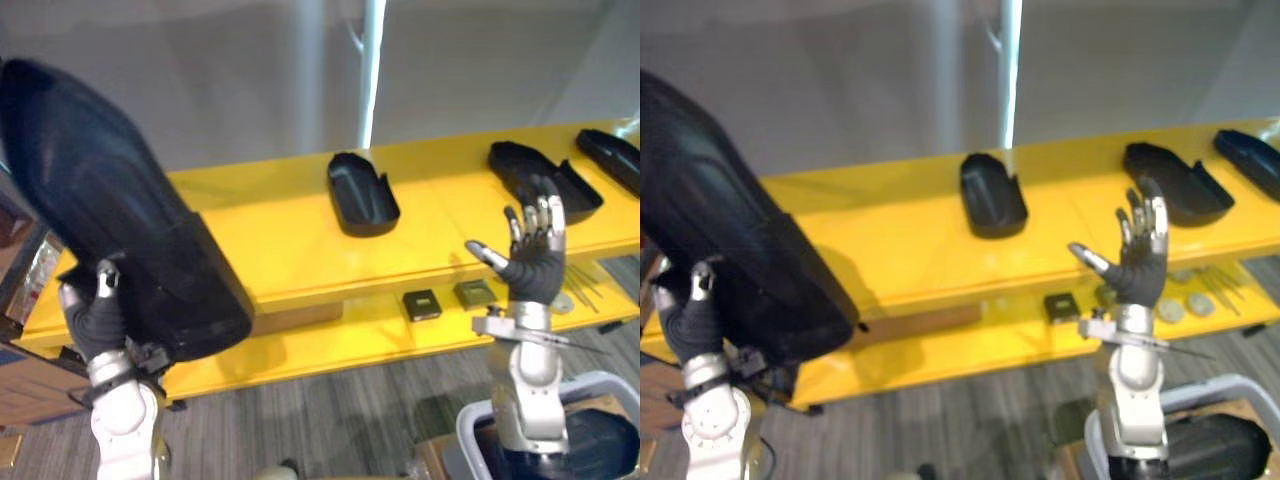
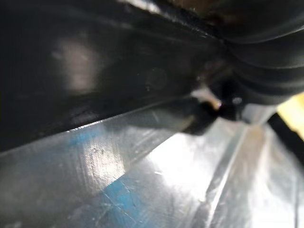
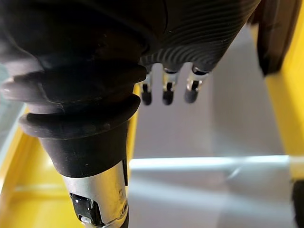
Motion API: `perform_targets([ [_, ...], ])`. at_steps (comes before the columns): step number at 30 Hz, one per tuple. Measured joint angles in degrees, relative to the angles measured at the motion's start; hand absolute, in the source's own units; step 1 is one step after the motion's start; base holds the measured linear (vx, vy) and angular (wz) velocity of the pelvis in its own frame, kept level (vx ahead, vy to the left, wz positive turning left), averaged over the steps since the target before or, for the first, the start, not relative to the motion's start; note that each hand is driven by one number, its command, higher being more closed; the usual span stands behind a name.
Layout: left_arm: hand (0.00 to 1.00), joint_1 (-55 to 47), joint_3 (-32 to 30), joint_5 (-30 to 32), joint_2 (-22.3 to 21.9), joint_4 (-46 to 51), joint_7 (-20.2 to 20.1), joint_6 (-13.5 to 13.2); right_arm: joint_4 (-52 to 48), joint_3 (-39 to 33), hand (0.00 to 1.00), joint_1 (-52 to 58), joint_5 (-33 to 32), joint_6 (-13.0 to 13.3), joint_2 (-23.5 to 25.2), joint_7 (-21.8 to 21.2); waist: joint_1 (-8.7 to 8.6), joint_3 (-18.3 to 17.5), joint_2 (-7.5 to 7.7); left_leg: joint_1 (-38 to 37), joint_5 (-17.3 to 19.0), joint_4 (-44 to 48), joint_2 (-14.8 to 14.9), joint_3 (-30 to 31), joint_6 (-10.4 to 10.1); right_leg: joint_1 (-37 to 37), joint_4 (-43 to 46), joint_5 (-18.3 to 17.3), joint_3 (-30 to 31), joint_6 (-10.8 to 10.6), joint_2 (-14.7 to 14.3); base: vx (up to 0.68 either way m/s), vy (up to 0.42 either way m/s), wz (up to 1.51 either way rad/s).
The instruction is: Walk over and take plastic housings, then place them on the shelf
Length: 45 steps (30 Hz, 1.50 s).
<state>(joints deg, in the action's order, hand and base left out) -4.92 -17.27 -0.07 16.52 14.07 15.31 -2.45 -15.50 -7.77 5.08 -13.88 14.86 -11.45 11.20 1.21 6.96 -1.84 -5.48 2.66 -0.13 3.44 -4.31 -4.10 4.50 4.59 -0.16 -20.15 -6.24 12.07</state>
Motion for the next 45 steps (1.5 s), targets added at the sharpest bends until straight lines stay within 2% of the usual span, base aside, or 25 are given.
perform_targets([
  [1,1.00,1.1,0.0,0.1,1.2,-2.4,-0.4,0.5,0.1,-0.4,0.00,0.5,0.0,-0.1,0.2,0.0,-0.49,0.0,-0.01,-0.1,0.0,-0.2,0.0,-1.2,0.0,-0.5,0.1,0.0,0.6,0.0,0.0,-0.06,0.037,-0.54],
  [3,1.00,7.2,0.5,0.0,6.7,-14.5,-1.5,4.1,0.3,-1.8,0.00,3.0,-0.4,-0.7,0.1,-0.2,-2.42,0.0,-0.13,-0.6,-0.1,-0.9,0.4,-6.0,-0.1,-2.3,0.2,0.5,3.4,-0.6,-0.1,-0.05,0.029,-0.54],
  [4,1.00,8.9,0.6,-0.1,8.0,-18.0,-1.9,4.7,0.3,-2.2,0.00,3.7,-0.9,-1.1,0.1,-0.3,-2.85,-0.1,-0.14,-0.7,-0.1,-0.9,0.4,-7.0,-0.2,-2.8,0.3,0.7,4.2,-0.6,-0.2,-0.03,0.029,-0.63],
  [6,1.00,14.8,1.5,-1.5,13.2,-29.4,-3.3,8.2,0.8,-3.4,0.00,6.1,-1.1,-2.3,0.0,-1.4,-4.56,-0.1,-0.02,-1.7,-0.2,-1.4,0.3,-10.0,-0.3,-4.2,0.3,1.7,7.3,-1.1,-0.7,0.00,0.037,-0.65],
  [9,1.00,22.6,4.8,-4.5,18.6,-39.5,-4.8,11.3,1.6,-3.6,0.00,8.8,-1.2,-4.1,-0.2,-3.3,-6.53,0.0,0.26,-2.5,-0.1,-1.8,0.3,-12.4,-0.4,-5.2,0.3,2.0,9.9,-1.1,-1.1,0.02,0.025,-0.44],
  [12,1.00,31.6,7.5,-6.3,22.1,-49.4,-5.6,13.3,2.7,-3.2,0.00,10.5,-1.3,-5.5,-0.3,-5.7,-7.63,0.0,0.30,-2.5,-0.1,-1.8,0.3,-14.5,-0.4,-6.6,0.4,2.3,11.9,-1.0,-1.4,0.01,0.010,-0.32],
  [15,1.00,38.0,10.5,-6.3,25.7,-55.6,-6.5,16.0,2.8,-3.0,0.00,12.2,-1.3,-6.5,-0.5,-7.6,-9.15,0.3,0.46,-2.8,0.0,-1.7,0.4,-15.4,-0.5,-6.7,0.4,2.3,12.7,-1.0,-1.7,0.00,0.001,-0.16],
  [17,1.00,41.1,12.1,-6.2,27.3,-57.0,-7.1,17.6,2.8,-2.9,0.00,12.7,-1.3,-7.1,-0.5,-8.1,-9.45,1.2,0.80,-3.4,0.1,-1.7,0.6,-16.0,-0.7,-6.7,0.6,2.3,13.3,-1.0,-2.0,-0.02,-0.006,-0.21],
  [20,1.00,47.0,14.0,-5.5,30.2,-60.0,-7.6,22.6,2.8,-1.4,0.00,12.6,-1.3,-7.5,-1.2,-9.3,-9.67,2.9,1.47,-3.2,0.7,-1.4,0.9,-18.2,-1.0,-8.5,1.3,2.5,15.6,-0.7,-2.7,-0.04,-0.010,-0.33],
  [21,1.00,48.0,14.0,-5.5,30.4,-60.8,-7.5,23.8,2.7,-0.9,0.00,12.6,-1.3,-7.6,-1.5,-9.4,-9.78,3.1,1.52,-2.9,0.7,-1.4,0.9,-18.4,-1.0,-8.9,1.3,2.5,15.9,-0.6,-2.7,-0.03,-0.008,-0.16],
  [22,1.00,50.6,14.2,-5.4,30.4,-62.6,-7.3,26.6,2.7,-0.1,0.00,12.7,-1.5,-7.8,-1.6,-9.7,-10.41,3.9,1.67,-2.3,0.7,-1.4,0.9,-18.4,-1.0,-9.5,1.4,2.7,16.0,-0.7,-2.6,-0.02,-0.010,-0.07],
  [27,1.00,52.4,14.3,-5.4,30.4,-65.4,-5.6,32.3,2.6,2.7,0.00,12.6,-1.8,-8.5,-1.7,-9.7,-11.28,5.8,2.00,-1.3,0.6,-1.1,0.9,-18.5,-1.0,-11.0,1.8,2.9,16.3,-0.7,-2.9,0.02,-0.005,-0.01],
  [33,1.00,53.9,14.1,-5.4,30.4,-67.5,-3.1,35.2,2.4,4.6,0.00,12.4,-3.4,-8.9,-1.7,-8.4,-11.04,9.4,2.47,-0.3,0.7,0.7,1.1,-18.4,-1.0,-11.7,3.0,2.5,16.4,0.0,-2.6,0.02,-0.007,0.04],
  [39,1.00,54.5,13.7,-3.8,30.4,-67.6,-0.3,35.7,2.4,4.9,0.00,12.7,-3.4,-8.9,-1.8,-7.3,-10.66,11.1,2.32,1.8,2.0,3.4,1.8,-18.3,-0.8,-13.0,4.1,2.3,16.4,0.2,-2.7,-0.02,-0.007,0.00],
  [45,1.00,54.4,13.5,-3.3,30.4,-67.7,-0.3,35.9,2.4,6.4,0.00,13.0,-3.5,-8.9,-2.1,-7.2,-10.30,11.1,2.25,2.6,2.5,4.8,2.1,-18.2,-0.8,-13.5,5.2,1.9,16.4,0.4,-2.7,-0.04,-0.010,0.00],
])
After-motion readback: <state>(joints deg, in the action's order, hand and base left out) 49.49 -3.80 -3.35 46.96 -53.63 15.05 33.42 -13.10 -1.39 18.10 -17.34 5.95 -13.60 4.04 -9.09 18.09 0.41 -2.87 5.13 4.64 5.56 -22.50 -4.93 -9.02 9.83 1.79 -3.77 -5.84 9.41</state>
